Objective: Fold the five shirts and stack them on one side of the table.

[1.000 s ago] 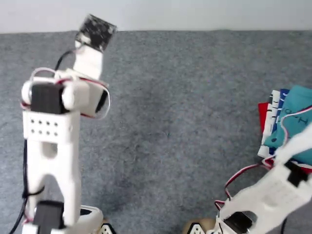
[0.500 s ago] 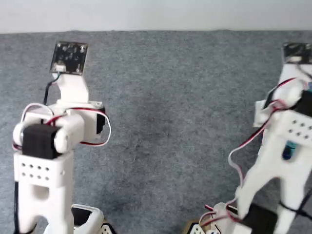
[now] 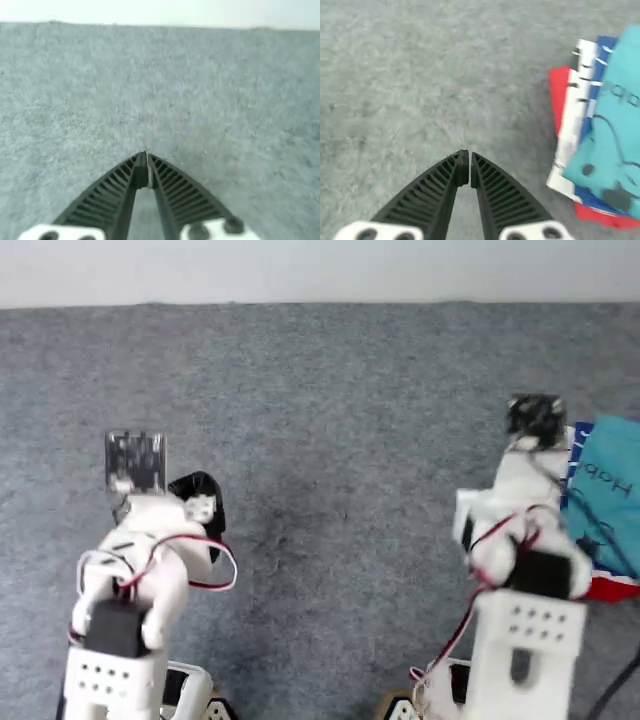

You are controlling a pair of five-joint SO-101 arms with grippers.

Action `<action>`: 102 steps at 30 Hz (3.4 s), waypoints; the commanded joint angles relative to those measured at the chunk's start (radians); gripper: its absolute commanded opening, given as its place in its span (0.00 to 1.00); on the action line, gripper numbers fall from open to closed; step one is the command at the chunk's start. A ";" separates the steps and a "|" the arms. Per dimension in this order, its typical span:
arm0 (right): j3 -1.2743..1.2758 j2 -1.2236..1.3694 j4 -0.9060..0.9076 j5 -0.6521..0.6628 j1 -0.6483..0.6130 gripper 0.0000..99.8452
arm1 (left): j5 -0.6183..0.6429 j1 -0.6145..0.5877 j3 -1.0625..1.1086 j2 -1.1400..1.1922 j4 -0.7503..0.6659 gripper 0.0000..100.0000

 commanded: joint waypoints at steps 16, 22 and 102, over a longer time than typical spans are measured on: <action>0.700 -0.421 -0.312 -0.011 -0.096 0.01 | 0.003 -0.002 0.611 -0.450 -0.255 0.01; 0.838 -0.584 -0.291 -0.012 -0.096 0.01 | 0.002 -0.002 0.607 -0.466 -0.166 0.01; 0.827 -0.817 0.203 -0.006 -0.160 0.01 | 0.009 -0.074 0.604 -0.473 0.175 0.01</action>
